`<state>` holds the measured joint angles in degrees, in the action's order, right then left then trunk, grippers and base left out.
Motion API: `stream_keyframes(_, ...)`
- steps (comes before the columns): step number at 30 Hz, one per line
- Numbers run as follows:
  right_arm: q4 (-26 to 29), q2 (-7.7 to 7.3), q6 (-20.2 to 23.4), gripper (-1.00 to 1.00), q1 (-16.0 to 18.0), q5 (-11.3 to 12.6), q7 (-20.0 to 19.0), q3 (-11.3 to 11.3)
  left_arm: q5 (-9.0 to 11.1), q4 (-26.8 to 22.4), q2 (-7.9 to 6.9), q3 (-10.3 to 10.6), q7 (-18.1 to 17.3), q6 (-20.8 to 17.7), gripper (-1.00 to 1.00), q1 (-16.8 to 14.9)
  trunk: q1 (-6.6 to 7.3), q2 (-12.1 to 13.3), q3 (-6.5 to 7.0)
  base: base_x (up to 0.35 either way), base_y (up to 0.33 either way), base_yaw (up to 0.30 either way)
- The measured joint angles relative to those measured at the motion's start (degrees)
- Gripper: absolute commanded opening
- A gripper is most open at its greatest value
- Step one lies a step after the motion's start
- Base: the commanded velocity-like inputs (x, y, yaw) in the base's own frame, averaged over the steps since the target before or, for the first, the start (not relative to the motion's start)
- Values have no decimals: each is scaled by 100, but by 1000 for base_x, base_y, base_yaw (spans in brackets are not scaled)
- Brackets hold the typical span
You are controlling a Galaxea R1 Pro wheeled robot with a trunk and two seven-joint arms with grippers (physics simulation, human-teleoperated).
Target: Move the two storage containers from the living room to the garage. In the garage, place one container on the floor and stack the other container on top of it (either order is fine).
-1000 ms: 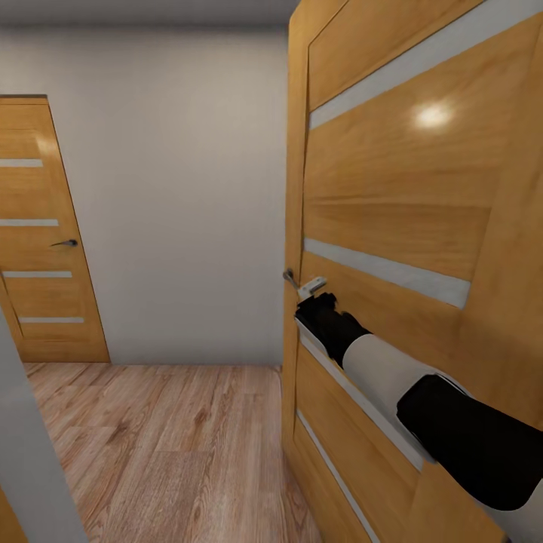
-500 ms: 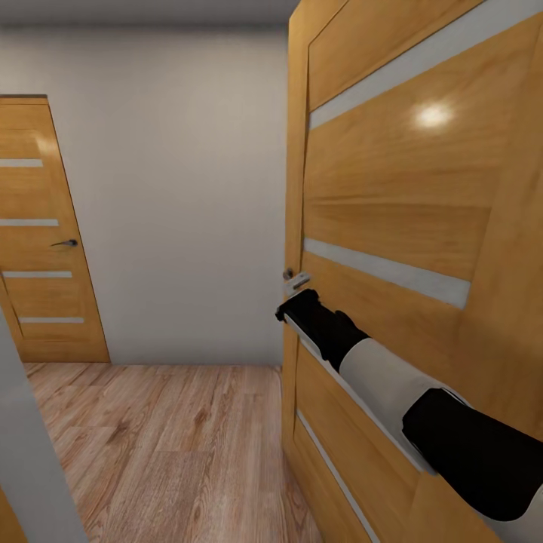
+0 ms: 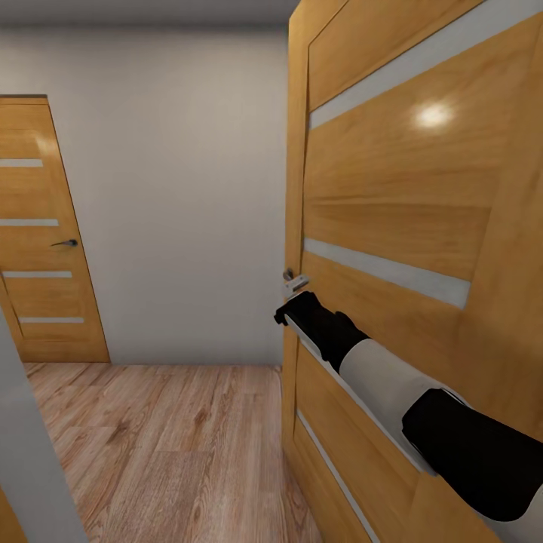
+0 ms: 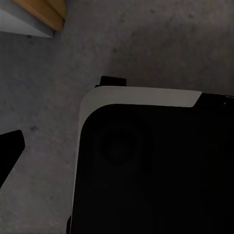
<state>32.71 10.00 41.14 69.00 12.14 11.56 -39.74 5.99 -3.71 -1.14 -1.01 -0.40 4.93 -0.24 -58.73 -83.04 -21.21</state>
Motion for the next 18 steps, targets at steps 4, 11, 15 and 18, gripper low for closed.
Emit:
stream_keyframes(4,-15,0,0,100,0,3,-3,0,0,0,0,0,1,-2,100,0,0,0,0,0,0,0)
stream_keyframes(11,-19,0,-17,100,0,1,-17,0,0,0,0,0,-2,-6,100,0,2,0,0,85,0,0)
stream_keyframes(15,-19,0,-36,100,0,-4,-25,-4,9,0,0,0,-6,-7,100,0,3,-1,0,292,0,0)
stream_keyframes(18,-19,0,-67,100,0,-8,-15,-5,7,0,0,0,-7,-7,100,0,3,0,0,229,0,0)
